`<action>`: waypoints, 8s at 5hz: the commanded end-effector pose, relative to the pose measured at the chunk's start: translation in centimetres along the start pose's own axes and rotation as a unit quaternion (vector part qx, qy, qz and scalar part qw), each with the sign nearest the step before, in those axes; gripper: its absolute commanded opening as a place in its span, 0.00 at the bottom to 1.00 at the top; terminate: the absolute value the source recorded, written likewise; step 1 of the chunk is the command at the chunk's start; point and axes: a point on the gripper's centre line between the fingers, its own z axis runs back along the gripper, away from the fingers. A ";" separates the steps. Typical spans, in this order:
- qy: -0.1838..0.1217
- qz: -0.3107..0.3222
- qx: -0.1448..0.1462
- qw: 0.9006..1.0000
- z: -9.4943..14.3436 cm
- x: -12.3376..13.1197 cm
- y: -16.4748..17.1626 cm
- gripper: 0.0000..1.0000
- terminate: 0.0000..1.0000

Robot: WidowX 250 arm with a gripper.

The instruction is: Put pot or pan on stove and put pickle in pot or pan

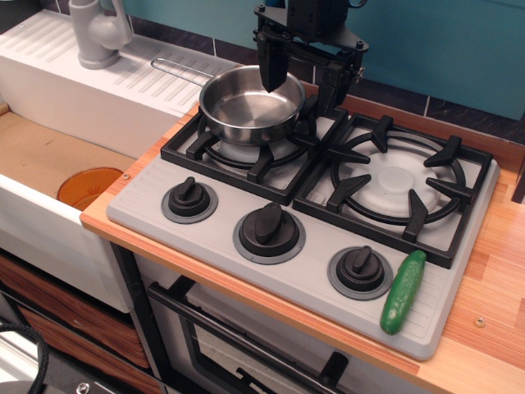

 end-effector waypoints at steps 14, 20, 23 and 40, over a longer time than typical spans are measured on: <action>0.041 0.038 0.021 0.998 7.2 0.0 -11.8 0.00 0.00; -0.015 0.038 0.064 0.997 2.7 2.1 -15.6 1.00 0.00; 0.018 0.020 0.035 0.999 4.7 0.7 -14.9 1.00 0.00; -0.061 0.049 0.022 0.997 -4.0 -7.0 -16.3 1.00 0.00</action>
